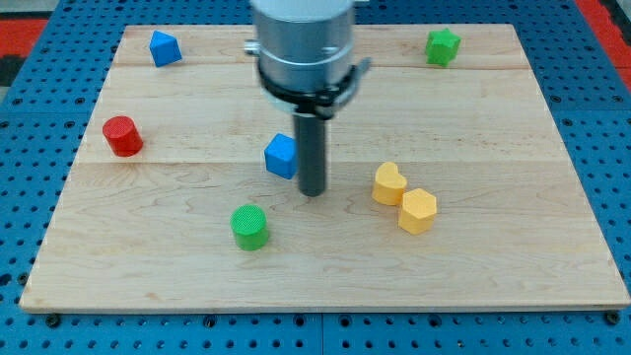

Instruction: Push the yellow heart towards the right center

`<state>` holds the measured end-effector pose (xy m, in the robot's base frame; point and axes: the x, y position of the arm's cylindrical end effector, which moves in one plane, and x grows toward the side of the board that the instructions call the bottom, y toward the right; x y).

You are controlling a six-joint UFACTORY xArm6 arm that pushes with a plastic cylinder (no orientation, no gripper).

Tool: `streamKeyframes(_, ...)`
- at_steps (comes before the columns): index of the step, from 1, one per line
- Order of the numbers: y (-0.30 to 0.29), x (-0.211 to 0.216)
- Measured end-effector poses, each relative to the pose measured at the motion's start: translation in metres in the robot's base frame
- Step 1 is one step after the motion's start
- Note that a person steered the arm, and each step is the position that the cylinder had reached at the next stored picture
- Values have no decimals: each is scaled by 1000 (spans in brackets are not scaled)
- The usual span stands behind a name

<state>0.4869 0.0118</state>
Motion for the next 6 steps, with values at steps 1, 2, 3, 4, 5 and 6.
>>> streamKeyframes(1,51,16)
streamKeyframes(2,77,2)
streamKeyframes(3,117,-20)
streamKeyframes(4,136,-56)
streamKeyframes(5,139,-47)
streamKeyframes(6,118,-28)
